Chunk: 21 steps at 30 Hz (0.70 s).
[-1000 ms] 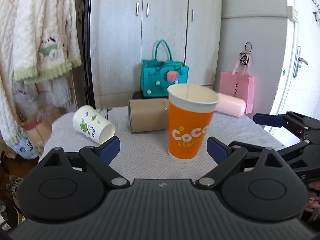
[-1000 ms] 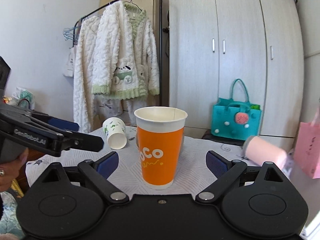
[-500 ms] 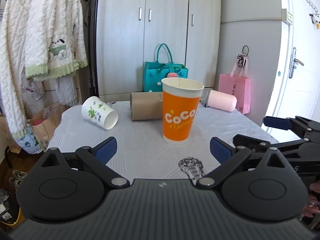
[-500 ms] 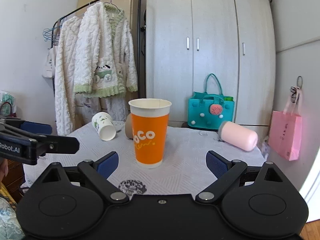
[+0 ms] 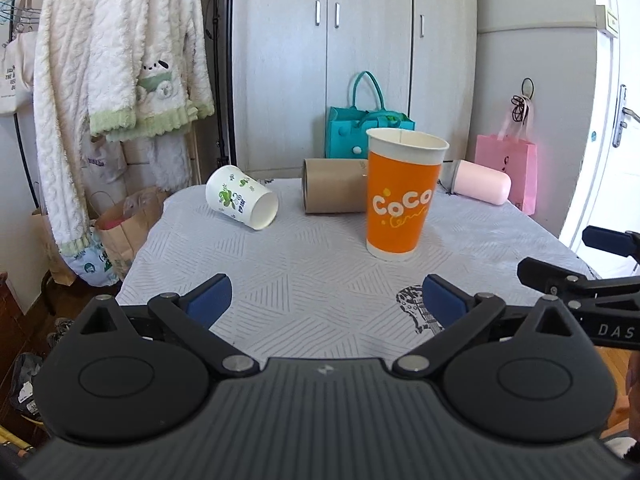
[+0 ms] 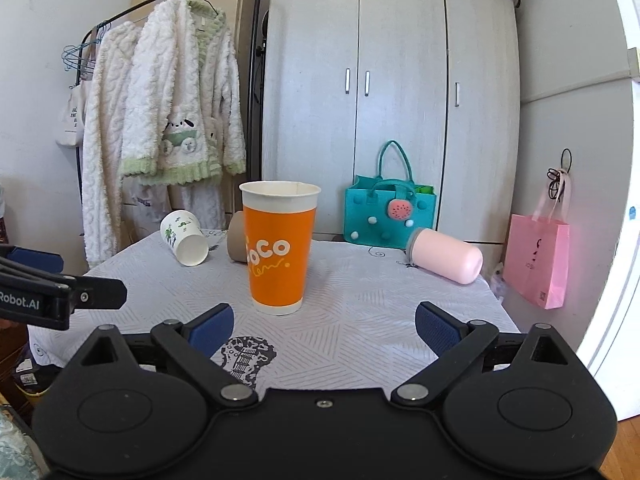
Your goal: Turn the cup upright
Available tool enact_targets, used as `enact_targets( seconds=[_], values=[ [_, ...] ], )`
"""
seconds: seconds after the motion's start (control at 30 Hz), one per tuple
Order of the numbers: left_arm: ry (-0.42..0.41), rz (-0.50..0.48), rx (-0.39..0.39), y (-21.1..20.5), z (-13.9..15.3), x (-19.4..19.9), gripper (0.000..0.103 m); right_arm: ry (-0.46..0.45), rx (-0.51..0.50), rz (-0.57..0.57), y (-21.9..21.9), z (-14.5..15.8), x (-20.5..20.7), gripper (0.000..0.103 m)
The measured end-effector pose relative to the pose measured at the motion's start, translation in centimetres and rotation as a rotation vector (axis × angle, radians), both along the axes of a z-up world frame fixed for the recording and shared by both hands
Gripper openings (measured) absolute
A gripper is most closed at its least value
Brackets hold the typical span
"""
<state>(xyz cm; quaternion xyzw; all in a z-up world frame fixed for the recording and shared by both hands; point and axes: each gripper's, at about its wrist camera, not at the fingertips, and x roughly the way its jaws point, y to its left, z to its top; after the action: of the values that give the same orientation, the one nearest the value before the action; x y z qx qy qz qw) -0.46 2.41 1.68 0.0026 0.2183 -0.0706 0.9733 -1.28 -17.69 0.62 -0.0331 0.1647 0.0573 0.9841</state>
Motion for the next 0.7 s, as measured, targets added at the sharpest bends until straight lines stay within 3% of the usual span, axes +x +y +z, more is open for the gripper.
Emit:
enact_targets(
  seconds=[0.7],
  values=[
    [0.104,0.060,0.016,0.6,-1.9,0.4,0.103,0.040,-0.004,-0.155,-0.1,-0.7,-0.2,0.103]
  ],
)
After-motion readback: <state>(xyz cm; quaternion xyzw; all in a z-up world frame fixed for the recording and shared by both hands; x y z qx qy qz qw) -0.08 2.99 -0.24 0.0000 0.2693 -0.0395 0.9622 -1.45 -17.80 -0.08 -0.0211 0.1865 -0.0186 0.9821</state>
